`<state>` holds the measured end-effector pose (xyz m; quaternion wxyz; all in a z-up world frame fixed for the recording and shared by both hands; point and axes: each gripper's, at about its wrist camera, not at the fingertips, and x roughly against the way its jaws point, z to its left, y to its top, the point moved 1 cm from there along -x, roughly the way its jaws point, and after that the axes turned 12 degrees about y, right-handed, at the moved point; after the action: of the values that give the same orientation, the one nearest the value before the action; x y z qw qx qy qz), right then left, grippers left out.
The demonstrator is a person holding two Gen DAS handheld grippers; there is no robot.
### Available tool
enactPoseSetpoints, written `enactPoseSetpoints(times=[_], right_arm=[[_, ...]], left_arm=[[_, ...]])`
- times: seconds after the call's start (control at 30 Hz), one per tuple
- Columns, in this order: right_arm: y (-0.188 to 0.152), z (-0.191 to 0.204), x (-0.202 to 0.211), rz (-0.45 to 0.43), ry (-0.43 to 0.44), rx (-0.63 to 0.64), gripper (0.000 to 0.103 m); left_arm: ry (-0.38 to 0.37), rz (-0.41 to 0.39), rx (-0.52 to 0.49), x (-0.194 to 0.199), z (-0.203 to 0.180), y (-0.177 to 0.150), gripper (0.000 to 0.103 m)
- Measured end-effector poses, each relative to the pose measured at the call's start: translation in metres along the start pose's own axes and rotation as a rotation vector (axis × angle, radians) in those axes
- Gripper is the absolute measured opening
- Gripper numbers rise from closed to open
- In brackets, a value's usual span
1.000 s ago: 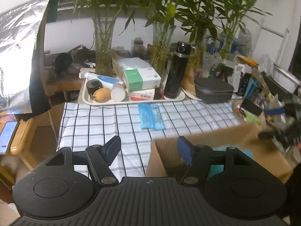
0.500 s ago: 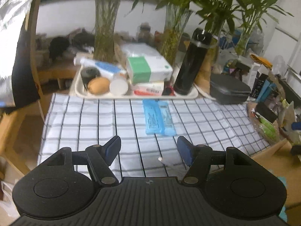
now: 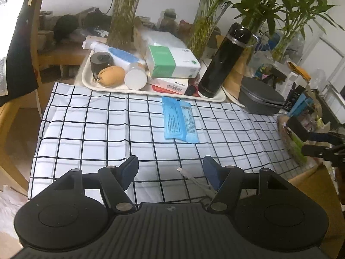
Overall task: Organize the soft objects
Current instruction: 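Close the right gripper on the white cable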
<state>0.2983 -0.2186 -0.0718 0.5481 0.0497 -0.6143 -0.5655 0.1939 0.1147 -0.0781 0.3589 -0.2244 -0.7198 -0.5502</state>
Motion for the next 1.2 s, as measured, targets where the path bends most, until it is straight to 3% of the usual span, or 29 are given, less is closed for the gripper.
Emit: enactPoseSetpoints(times=[0.4,0.63,0.83,0.9,1.0,1.2], right_arm=[[0.004,-0.005,-0.022,0.06,0.048,0.019,0.103],[0.021,-0.021,-0.034,0.062,0.187,0.035,0.101],[0.028,-0.047,-0.079,0.193,0.349,0.078,0.084],[0.024,-0.05,-0.095,0.247,0.395,0.102,0.072],[0.017,-0.046,-0.118,0.321,0.448,0.174,0.064],[0.003,-0.042,-0.152,0.373,0.56,0.26,0.058]], left_arm=[[-0.032,0.003,0.033,-0.003,0.004,0.004,0.065],[-0.051,-0.01,0.041,-0.001,0.005,0.005,0.065],[-0.049,-0.006,0.05,-0.001,0.006,0.005,0.065],[-0.05,-0.005,0.05,-0.001,0.006,0.005,0.065],[-0.051,0.0,0.051,-0.002,0.005,0.005,0.065],[-0.048,0.01,0.053,-0.004,0.005,0.006,0.065]])
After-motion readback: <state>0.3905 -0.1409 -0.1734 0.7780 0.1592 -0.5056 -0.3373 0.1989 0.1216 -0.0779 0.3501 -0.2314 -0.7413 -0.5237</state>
